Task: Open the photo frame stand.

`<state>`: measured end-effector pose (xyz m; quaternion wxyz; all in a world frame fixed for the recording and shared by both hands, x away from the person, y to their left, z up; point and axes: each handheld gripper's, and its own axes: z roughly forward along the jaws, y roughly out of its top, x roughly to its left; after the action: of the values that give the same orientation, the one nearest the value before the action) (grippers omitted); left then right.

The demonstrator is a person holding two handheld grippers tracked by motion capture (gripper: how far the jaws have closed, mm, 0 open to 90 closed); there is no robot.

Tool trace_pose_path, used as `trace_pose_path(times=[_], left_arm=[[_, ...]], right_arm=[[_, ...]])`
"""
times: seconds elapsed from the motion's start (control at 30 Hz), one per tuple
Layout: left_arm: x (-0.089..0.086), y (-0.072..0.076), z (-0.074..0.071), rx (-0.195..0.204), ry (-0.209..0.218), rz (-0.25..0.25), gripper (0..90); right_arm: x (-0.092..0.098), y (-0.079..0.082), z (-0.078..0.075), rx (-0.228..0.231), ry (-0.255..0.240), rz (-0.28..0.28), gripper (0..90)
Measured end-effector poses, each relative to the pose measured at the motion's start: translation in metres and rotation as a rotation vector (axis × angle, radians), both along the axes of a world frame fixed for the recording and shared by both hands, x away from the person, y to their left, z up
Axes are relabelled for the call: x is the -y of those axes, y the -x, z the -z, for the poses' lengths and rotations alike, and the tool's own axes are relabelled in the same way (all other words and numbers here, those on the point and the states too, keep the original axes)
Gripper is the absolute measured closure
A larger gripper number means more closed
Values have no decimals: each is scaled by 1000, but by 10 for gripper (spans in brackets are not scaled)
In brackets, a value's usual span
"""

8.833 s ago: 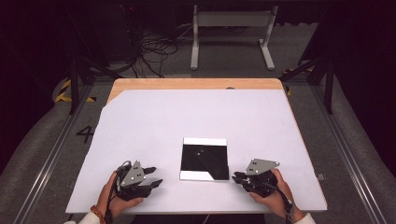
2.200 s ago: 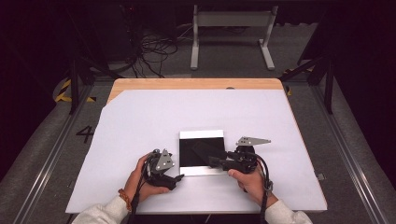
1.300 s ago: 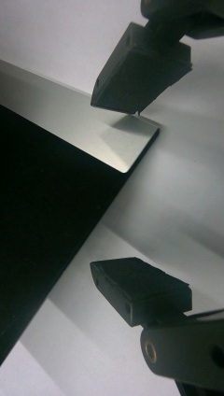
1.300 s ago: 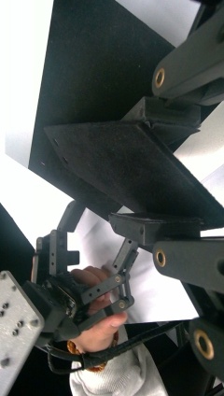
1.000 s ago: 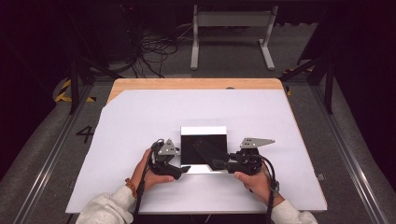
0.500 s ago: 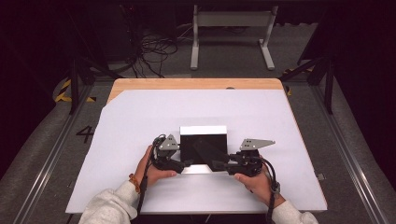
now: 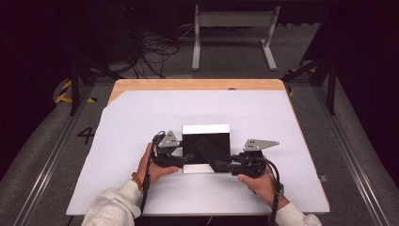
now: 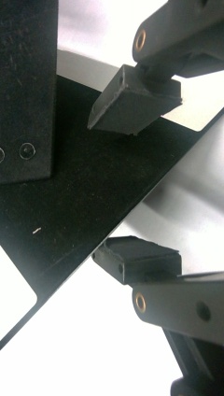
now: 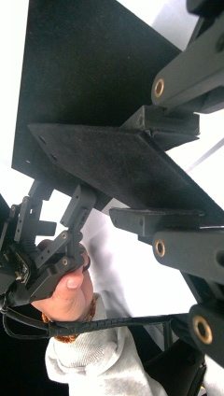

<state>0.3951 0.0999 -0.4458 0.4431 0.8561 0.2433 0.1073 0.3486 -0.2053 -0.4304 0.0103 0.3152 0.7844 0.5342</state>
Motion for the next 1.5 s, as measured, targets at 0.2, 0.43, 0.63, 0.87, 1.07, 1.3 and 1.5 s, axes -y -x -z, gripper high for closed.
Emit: trace_pose_path(times=[0.2, 0.43, 0.63, 0.87, 1.07, 1.3, 1.5], left_arm=[[-1, 1, -8, 57, 4, -24, 491], [-3, 1, -10, 62, 9, -28, 522], [-4, 1, -12, 67, 12, -23, 544], [-5, 1, -14, 84, 12, -30, 563], [-8, 1, -18, 102, 22, -31, 588], [-8, 2, -19, 113, 19, -34, 598], [-5, 4, -17, 120, -13, -6, 522]], right_arm=[[2, 0, -1, 12, 15, 19, 674], [3, -2, 1, 6, 21, 21, 676], [2, -1, 1, 15, 33, 26, 678], [0, 0, 1, 24, 48, 34, 681], [0, 0, 1, 33, 67, 35, 684], [-2, 1, 2, 42, 82, 33, 689], [-2, 2, 1, 44, 88, 28, 692]])
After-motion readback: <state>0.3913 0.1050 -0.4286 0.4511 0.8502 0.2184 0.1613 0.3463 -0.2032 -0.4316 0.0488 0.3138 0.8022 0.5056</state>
